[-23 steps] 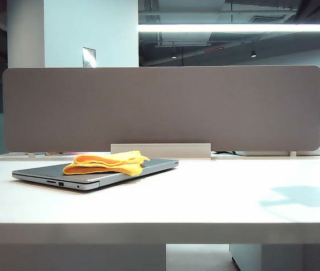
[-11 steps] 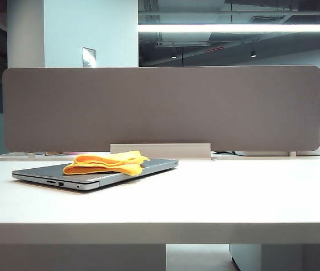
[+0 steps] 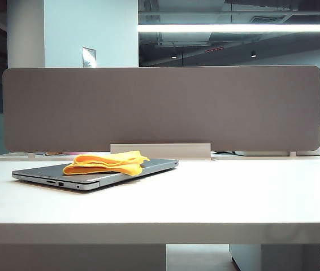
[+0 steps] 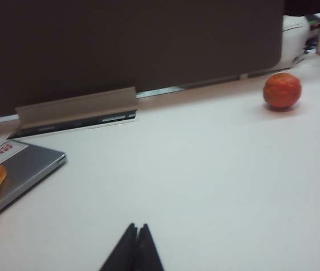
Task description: Pick up the yellow rag and put it over the laptop.
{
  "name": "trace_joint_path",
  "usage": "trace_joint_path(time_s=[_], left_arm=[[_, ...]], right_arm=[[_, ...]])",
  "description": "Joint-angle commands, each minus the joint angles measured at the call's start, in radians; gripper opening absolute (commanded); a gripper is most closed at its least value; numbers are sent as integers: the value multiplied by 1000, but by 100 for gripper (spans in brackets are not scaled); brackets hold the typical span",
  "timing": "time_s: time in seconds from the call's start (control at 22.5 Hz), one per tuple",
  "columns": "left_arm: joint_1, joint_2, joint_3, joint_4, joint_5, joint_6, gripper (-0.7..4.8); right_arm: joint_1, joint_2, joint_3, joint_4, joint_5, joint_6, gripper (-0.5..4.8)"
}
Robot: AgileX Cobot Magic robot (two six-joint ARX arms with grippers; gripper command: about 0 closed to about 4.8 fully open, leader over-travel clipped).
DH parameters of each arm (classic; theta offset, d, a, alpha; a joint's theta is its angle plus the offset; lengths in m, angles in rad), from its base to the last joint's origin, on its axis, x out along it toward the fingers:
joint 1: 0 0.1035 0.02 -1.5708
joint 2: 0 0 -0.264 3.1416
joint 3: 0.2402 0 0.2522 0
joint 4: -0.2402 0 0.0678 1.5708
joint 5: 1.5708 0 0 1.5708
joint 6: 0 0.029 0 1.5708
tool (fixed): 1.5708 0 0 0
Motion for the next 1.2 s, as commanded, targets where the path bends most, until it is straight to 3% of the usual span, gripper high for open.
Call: trace_joint_path(time_s=[0.04, 0.22, 0.44, 1.2], left_arm=[[3, 2, 3, 10, 5, 0, -6], [3, 2, 3, 10, 5, 0, -6], [3, 2, 3, 10, 5, 0, -6], [3, 2, 3, 10, 4, 0, -6]], right_arm=[[1, -50, -40, 12, 43, -5, -1], [0, -71, -90, -27, 93, -11, -1], [1, -71, -134, -26, -49, -11, -1], [1, -72, -233, 23, -45, -11, -1]])
